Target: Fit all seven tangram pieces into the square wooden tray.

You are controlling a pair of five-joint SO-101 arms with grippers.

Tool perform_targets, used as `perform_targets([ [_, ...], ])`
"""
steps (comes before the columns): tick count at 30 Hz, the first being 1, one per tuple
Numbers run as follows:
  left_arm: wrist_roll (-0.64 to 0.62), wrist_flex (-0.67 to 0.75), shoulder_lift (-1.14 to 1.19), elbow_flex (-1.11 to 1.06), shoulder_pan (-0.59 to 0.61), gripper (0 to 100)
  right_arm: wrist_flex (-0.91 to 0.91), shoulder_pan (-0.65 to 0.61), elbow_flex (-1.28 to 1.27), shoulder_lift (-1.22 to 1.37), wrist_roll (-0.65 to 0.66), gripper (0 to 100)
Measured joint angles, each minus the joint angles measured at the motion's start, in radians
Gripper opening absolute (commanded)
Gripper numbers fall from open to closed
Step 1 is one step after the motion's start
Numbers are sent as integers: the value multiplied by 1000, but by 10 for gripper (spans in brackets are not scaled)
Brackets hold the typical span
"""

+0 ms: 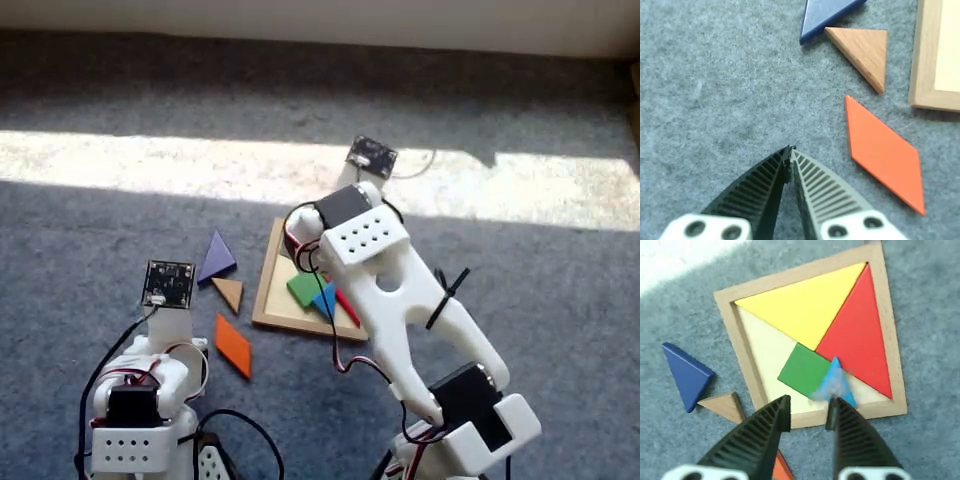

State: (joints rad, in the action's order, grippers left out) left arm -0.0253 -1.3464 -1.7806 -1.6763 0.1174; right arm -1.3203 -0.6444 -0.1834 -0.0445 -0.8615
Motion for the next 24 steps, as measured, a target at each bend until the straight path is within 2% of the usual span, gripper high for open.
perform_targets([
  [4, 0, 0, 0, 0, 0, 6, 54, 0, -12, 0, 74, 3],
  [14, 0, 0, 0, 0, 0, 6, 298, 2, -258, 0, 192, 3],
  [24, 0, 0, 0, 0, 0, 6, 341, 112, -374, -5, 282, 3],
])
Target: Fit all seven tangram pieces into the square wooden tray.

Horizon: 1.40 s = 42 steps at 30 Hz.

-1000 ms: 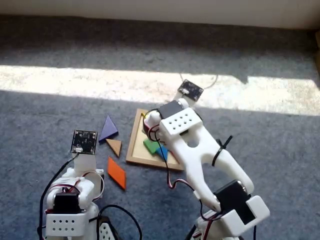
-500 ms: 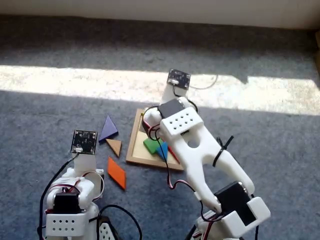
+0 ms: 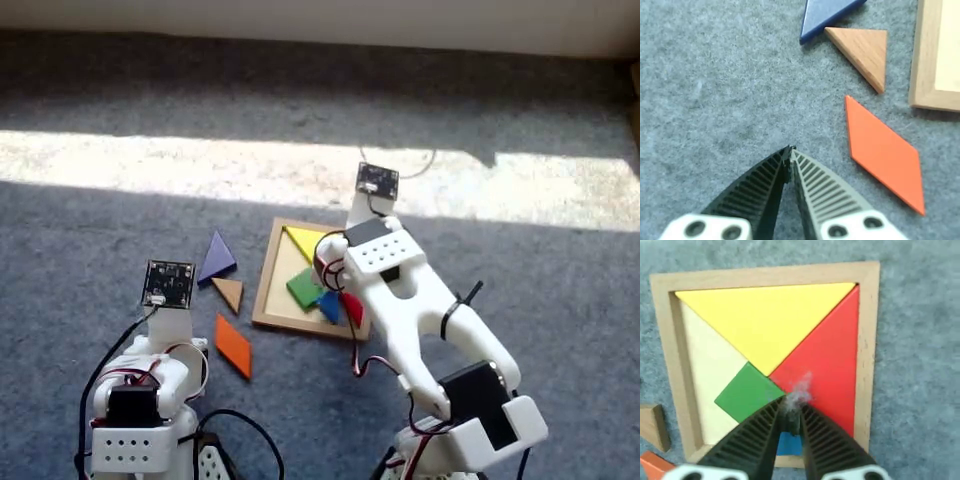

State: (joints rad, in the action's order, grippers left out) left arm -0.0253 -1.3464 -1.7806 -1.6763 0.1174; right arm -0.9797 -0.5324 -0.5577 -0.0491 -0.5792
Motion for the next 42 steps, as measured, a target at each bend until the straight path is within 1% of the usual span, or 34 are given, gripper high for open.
perform_targets([
  [4, 0, 0, 0, 0, 0, 6, -5, 34, -23, -9, 46, 3],
  [6, 0, 0, 0, 0, 0, 6, -35, 43, -23, -25, 66, 3],
  [9, 0, 0, 0, 0, 0, 6, -61, 48, -23, -71, 77, 3],
  [17, 0, 0, 0, 0, 0, 6, -61, 44, -23, -180, 80, 3],
  [21, 0, 0, 0, 0, 0, 6, -61, -6, -23, -183, 91, 4],
  [25, 0, 0, 0, 0, 0, 6, -61, -77, -25, -183, 201, 6],
  [27, 0, 0, 0, 0, 0, 6, -55, -89, -25, -183, 239, 6],
  [30, 0, 0, 0, 0, 0, 6, -9, -94, -25, -149, 258, 6],
  [38, 0, 0, 0, 0, 0, 6, 104, -98, -18, 68, 262, 6],
  [42, 0, 0, 0, 0, 0, 6, 140, -141, -12, 98, 262, 6],
])
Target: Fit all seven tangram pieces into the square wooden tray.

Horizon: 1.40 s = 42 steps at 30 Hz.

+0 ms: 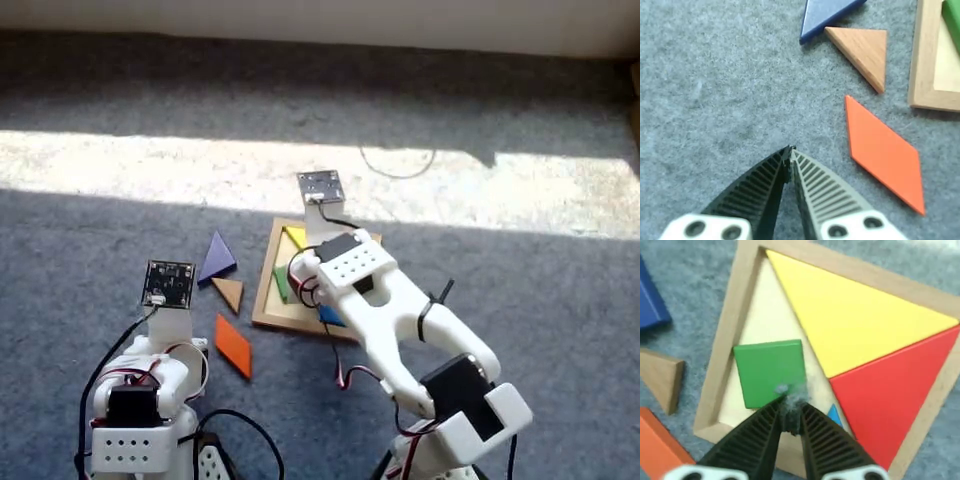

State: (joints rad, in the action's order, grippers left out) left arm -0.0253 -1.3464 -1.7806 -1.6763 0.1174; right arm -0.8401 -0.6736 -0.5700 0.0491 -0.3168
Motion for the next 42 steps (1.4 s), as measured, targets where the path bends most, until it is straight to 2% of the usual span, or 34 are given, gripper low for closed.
perform_targets([
  [7, 0, 0, 0, 0, 0, 6, 11, -98, -9, -3, 2, 6],
  [11, 0, 0, 0, 0, 0, 6, -40, -101, -12, -75, 2, 9],
  [18, 0, 0, 0, 0, 0, 6, -212, -78, -11, -218, 81, 172],
  [24, 0, 0, 0, 0, 0, 6, -272, -5, -14, -222, 84, 175],
  [33, 0, 0, 0, 0, 0, 6, -227, 2, -35, -218, 84, 175],
  [42, 0, 0, 0, 0, 0, 6, -215, 3, -23, -61, 86, 175],
])
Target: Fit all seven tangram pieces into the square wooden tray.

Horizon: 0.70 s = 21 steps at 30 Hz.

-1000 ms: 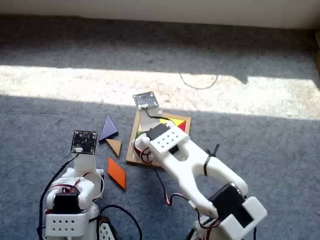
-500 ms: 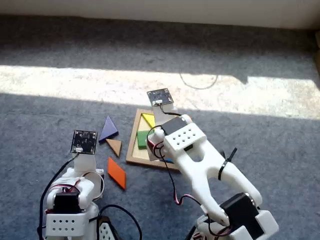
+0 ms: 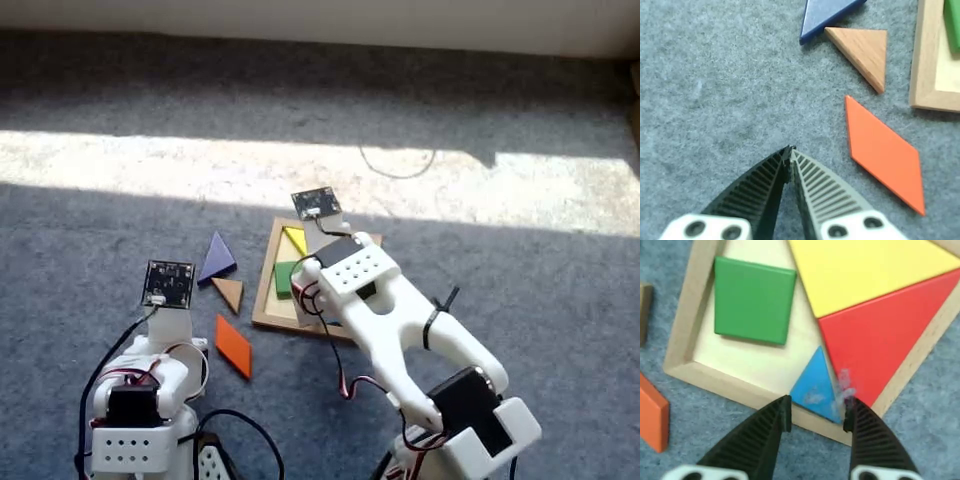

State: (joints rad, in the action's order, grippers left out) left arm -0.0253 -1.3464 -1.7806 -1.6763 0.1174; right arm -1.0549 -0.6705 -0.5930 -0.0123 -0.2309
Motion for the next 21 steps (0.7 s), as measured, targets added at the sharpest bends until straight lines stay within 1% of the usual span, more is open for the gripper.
perform_targets([
  [5, 0, 0, 0, 0, 0, 6, 14, -3, -6, 9, 0, 174],
  [14, 0, 0, 0, 0, 0, 6, 15, -69, 2, 14, 0, 174],
  [21, 0, 0, 0, 0, 0, 6, 17, -74, 2, 15, 0, 174],
])
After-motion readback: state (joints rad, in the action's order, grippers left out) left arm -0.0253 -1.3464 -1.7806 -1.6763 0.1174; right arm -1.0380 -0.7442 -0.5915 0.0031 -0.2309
